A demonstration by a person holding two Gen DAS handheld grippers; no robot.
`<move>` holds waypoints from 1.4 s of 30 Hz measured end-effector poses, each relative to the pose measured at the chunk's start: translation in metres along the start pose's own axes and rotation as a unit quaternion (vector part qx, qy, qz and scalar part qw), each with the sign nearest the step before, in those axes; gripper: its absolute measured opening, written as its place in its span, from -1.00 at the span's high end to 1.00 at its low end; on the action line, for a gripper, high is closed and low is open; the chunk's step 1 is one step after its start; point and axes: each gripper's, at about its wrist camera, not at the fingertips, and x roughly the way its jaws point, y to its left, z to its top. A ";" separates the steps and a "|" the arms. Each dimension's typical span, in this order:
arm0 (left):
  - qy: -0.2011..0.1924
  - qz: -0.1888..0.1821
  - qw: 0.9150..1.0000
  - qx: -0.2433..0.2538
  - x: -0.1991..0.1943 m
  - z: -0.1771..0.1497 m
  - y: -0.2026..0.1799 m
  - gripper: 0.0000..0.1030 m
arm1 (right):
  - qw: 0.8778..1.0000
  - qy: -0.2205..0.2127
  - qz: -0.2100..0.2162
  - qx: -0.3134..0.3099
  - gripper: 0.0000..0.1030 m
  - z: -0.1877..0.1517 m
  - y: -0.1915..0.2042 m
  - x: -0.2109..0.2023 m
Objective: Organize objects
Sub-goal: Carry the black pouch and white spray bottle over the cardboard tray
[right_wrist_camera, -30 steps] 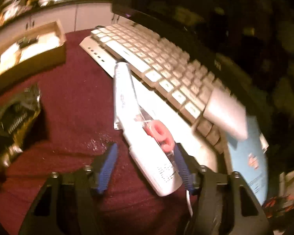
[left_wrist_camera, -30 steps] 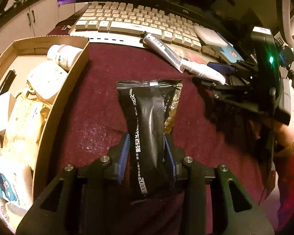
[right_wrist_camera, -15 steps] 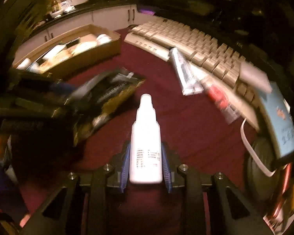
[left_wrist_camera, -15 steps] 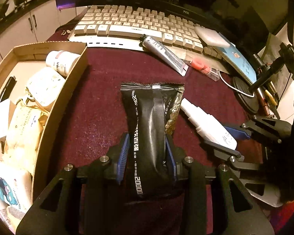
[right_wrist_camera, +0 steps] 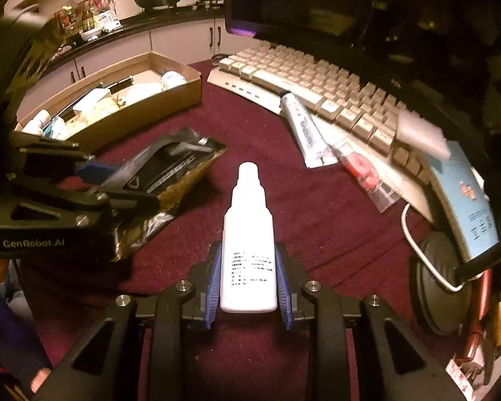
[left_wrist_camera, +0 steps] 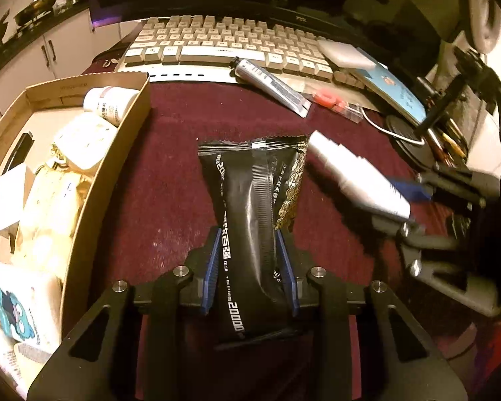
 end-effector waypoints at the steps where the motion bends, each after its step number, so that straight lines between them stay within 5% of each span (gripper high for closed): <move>1: -0.001 -0.007 1.000 0.001 -0.003 -0.002 0.001 0.45 | 1.000 -0.004 -0.003 -0.001 0.43 0.000 0.001 -0.003; 28: -0.060 -0.119 0.988 -0.082 -0.041 -0.023 0.025 0.51 | 0.997 -0.043 0.030 0.051 0.43 -0.013 -0.001 -0.029; 42: -0.095 -0.108 0.981 -0.130 -0.083 -0.015 0.071 0.52 | 0.997 -0.054 0.045 0.027 0.44 -0.011 0.018 -0.039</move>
